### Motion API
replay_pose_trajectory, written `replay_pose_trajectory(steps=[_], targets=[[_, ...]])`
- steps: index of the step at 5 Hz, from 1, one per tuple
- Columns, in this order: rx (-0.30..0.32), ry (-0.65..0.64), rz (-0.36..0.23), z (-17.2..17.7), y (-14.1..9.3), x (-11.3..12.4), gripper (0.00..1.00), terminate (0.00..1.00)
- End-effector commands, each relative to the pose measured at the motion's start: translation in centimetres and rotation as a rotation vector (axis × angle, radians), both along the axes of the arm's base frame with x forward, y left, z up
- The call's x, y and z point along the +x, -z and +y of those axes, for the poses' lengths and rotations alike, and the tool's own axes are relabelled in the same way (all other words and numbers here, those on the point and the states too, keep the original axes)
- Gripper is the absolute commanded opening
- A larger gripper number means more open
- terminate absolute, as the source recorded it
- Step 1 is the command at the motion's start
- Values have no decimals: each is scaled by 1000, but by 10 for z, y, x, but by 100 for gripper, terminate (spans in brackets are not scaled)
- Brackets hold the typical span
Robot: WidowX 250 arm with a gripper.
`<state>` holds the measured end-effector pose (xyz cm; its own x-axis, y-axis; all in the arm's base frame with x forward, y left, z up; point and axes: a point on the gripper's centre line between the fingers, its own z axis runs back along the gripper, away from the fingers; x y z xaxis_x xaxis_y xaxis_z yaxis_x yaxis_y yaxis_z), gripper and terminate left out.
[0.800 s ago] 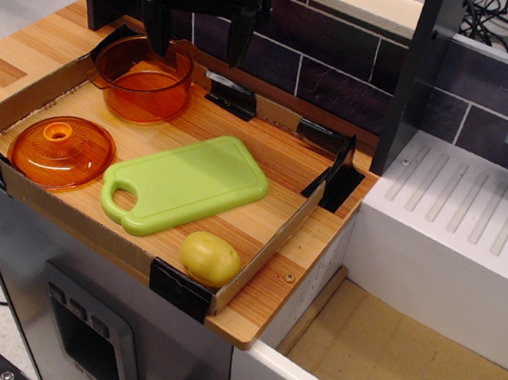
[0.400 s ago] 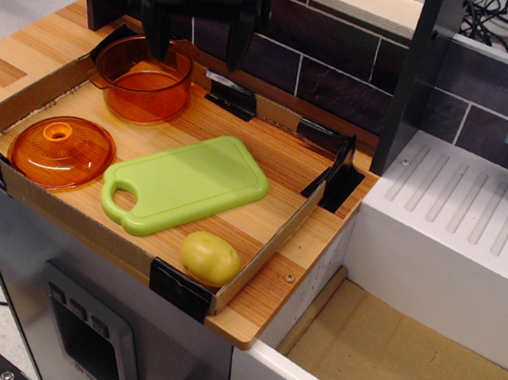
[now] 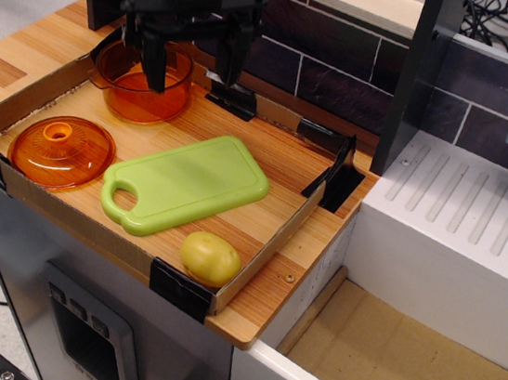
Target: Put potato in pot
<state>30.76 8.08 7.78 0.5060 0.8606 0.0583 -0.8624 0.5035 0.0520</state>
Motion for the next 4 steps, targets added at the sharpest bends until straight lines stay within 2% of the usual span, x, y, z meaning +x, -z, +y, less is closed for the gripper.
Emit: replay_pose_trajectory(steps=[1,3,4], targets=[[-68,-181,8,-21,3,-15,100,0],[-87,-155,23,-51,11,-46,100,0],[-105,-153,27,-63,8,-52,100,0]])
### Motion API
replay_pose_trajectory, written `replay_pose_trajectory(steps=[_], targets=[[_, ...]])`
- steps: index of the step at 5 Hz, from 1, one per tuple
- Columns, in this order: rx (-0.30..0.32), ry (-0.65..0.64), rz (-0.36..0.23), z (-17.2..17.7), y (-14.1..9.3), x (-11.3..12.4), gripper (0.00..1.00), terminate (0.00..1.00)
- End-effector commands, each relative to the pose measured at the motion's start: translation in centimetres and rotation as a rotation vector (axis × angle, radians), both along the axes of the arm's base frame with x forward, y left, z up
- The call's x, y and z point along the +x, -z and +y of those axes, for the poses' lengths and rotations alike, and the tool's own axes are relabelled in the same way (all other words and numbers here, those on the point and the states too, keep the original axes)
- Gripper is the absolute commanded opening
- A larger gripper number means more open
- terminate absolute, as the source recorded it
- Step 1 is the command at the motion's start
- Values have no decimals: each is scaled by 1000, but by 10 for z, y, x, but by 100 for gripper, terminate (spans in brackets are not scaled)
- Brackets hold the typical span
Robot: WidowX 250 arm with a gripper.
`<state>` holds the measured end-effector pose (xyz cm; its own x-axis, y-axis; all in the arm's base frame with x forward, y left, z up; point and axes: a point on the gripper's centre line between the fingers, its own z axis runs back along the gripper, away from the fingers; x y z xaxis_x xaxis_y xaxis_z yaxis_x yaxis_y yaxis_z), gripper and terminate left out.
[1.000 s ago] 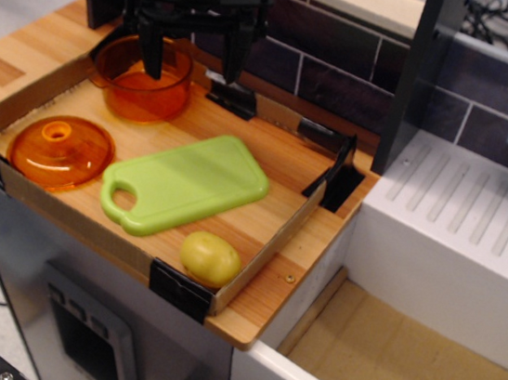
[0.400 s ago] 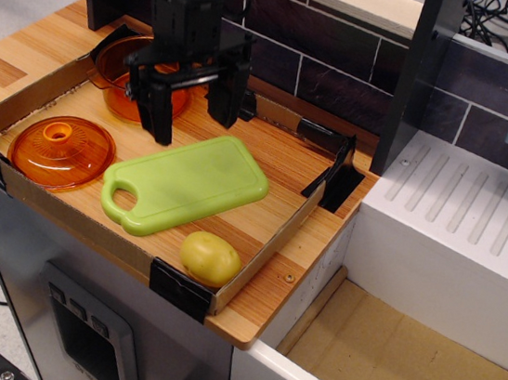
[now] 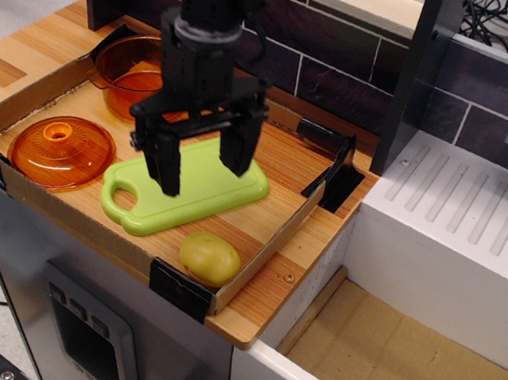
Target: Put potato in pot
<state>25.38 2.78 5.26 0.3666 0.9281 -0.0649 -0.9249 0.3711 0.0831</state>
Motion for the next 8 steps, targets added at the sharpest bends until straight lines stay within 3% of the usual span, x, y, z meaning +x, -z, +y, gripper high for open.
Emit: replay_pose_trajectory(steps=[1,3,4,5,6,7,8], targets=[[-3,-20,-28,-22,-9,-4,100,0],[32,-84,-34,-36,13,-16,100,0],[61,-111,15,-43,30,-20,100,0],[85,-127,-33,-41,43,-22,100,0],[95,-129,-40,-41,52,-21,100,0],[83,-112,-44,-41,57,-23,0,0],[59,-117,-63,-35,48,-23,0,0]])
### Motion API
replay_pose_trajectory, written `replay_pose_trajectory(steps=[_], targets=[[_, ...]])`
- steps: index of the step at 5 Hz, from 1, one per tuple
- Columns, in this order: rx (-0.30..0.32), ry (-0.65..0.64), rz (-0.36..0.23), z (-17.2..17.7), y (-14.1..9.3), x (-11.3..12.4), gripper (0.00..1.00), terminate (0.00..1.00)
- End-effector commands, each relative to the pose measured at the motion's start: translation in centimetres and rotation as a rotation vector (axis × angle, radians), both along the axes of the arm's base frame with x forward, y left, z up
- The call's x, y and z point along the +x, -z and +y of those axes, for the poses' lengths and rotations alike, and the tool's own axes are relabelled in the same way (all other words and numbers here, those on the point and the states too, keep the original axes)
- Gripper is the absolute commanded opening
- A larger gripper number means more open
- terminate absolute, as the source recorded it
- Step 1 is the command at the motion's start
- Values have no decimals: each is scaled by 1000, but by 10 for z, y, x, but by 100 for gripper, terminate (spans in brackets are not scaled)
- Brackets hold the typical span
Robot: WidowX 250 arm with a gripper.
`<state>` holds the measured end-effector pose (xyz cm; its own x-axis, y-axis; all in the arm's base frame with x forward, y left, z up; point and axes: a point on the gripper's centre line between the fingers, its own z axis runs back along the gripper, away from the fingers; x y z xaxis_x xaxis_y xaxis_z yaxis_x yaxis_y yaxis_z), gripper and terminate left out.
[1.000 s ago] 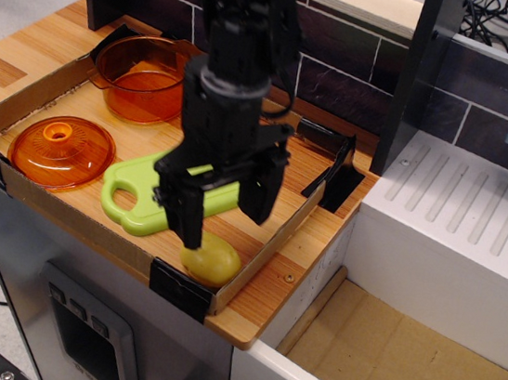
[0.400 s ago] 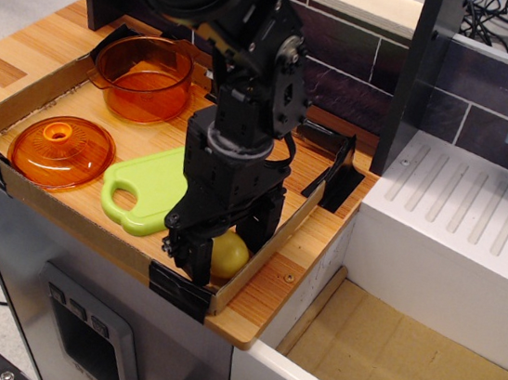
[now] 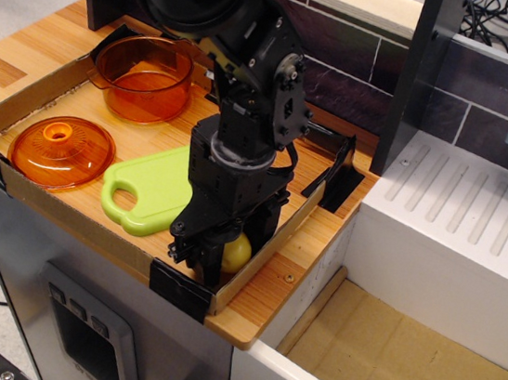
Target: Put potato in pot
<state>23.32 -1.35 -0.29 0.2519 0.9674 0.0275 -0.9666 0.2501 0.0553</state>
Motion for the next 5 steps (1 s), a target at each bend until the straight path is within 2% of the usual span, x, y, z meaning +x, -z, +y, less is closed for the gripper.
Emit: replay_pose_trajectory(steps=[1,2,3,4,5], targets=[[-8,-43,-109,26,-36,5,0,0],[20,-142,-156,54,-61,25,0,0],[89,-218,-145,86,-71,52,0,0],[96,-302,-127,118,-74,78,0,0],[103,-349,-115,138,-76,92,0,0]])
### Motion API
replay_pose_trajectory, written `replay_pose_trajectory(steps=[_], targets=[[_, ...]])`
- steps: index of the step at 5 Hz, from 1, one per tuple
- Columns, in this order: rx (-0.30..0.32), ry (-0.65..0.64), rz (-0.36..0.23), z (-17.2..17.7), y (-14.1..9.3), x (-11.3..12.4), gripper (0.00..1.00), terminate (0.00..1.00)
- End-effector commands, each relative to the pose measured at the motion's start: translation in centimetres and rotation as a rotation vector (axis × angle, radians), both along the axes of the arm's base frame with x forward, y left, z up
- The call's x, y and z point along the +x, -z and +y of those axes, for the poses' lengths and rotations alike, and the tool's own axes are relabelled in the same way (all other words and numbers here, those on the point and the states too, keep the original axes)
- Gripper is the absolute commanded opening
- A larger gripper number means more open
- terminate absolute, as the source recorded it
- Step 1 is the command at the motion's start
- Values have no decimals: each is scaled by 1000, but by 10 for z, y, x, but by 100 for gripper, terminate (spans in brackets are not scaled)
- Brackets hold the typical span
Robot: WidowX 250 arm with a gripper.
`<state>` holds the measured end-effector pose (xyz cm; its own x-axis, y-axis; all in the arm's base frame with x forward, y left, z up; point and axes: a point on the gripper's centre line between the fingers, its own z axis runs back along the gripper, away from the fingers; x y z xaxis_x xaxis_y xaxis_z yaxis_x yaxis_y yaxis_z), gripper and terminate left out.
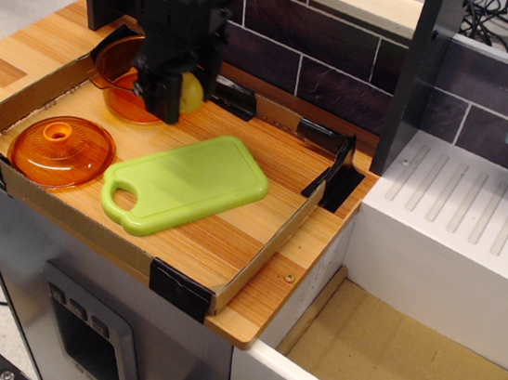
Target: Put potato in pot
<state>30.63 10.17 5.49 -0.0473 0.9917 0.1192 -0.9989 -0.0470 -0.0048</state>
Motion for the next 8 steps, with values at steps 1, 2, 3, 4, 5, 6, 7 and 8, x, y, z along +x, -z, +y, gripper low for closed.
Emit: replay_pose_trajectory(steps=[1,2,3,4,5,6,7,8], targets=[[1,-78,-63,40,-25,22,0,0],[-9,-112,-72,48,-21,28,0,0],[3,-119,-84,50,-13,34,0,0],[9,-139,-91,54,-9,38,0,0],[-1,-150,-97,60,-14,40,100,0],[-2,-149,-106,60,-19,41,100,0],[72,-207,-179,59,-30,38,100,0],[67,-198,-171,55,-50,34,100,0]])
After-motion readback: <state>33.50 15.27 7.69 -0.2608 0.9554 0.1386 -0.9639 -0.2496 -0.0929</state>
